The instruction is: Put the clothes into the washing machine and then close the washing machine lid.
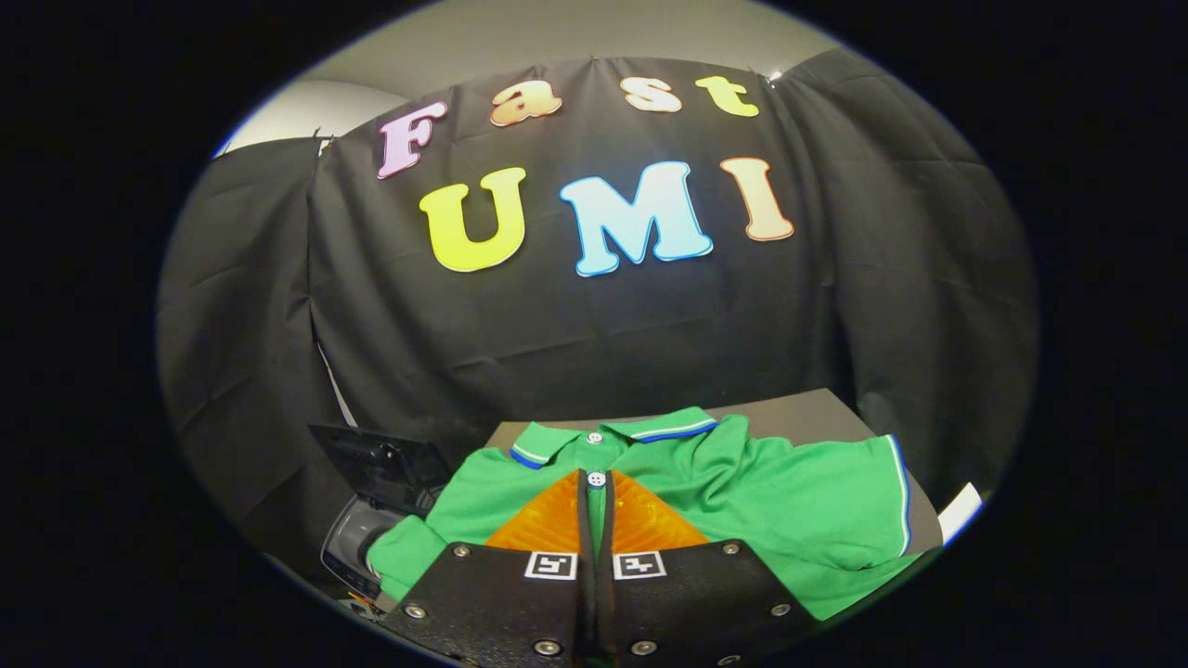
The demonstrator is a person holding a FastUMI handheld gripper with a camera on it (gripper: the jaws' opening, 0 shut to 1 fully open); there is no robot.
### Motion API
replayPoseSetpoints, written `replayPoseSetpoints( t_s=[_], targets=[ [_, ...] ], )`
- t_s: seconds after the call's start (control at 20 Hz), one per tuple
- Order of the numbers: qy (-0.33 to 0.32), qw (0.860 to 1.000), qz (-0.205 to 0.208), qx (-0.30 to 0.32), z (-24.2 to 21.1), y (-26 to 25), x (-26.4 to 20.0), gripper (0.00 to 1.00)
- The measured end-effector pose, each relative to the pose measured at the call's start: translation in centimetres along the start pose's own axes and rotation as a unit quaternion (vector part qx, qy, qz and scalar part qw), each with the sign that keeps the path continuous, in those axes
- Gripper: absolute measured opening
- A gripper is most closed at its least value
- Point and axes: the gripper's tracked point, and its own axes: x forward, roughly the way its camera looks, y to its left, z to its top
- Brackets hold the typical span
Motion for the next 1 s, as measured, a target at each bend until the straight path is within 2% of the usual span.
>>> replayPoseSetpoints(
  t_s=[0.45,0.7,1.0],
  targets=[
    [-0.06,0.998,0.014,0.01,5.6,4.6,-1.1,0.0],
    [-0.074,0.997,0.027,0.027,6.9,7.4,-1.5,0.0],
    [-0.091,0.995,0.044,0.019,8.1,11.3,-2.5,0.0]
  ],
)
